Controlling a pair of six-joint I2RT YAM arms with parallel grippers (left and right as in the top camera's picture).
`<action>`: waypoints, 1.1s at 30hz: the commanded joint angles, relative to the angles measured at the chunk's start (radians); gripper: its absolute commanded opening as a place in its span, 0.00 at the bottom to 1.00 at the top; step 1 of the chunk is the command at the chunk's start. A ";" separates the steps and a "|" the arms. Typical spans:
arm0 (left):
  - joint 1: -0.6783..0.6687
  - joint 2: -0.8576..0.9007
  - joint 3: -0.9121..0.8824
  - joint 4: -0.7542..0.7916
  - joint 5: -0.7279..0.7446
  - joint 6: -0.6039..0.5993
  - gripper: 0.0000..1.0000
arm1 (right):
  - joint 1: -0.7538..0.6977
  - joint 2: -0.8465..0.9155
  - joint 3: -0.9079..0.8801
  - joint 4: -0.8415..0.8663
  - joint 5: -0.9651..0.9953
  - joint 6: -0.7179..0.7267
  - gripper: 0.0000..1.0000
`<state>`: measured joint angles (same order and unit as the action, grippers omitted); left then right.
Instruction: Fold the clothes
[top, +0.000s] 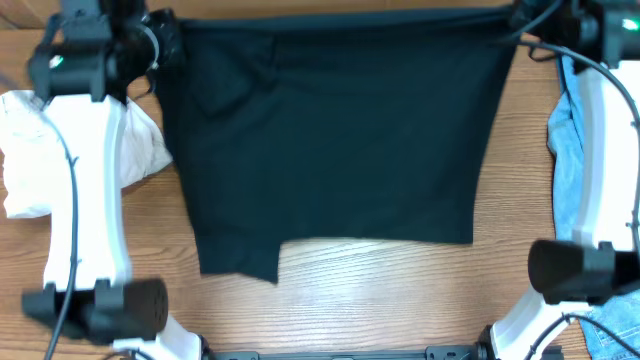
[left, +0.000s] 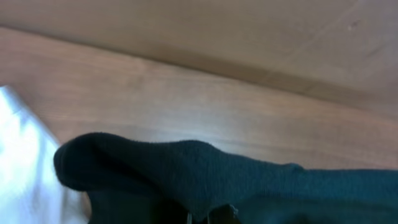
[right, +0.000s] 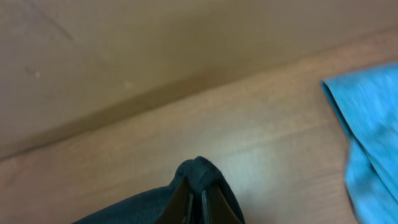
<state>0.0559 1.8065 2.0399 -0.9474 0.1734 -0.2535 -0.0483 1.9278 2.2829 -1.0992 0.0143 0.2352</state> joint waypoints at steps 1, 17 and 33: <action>0.053 -0.006 0.160 0.049 0.014 0.010 0.04 | -0.010 -0.063 0.076 0.043 0.058 0.000 0.04; 0.040 0.057 0.456 -0.444 0.015 0.098 0.04 | -0.047 -0.055 0.170 -0.272 0.092 -0.034 0.04; -0.033 0.299 -0.056 -0.674 0.025 0.177 0.04 | -0.047 -0.051 -0.507 -0.289 0.097 -0.034 0.04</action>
<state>0.0216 2.1281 2.0361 -1.6119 0.2199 -0.1219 -0.0799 1.8851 1.8282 -1.3922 0.0780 0.2081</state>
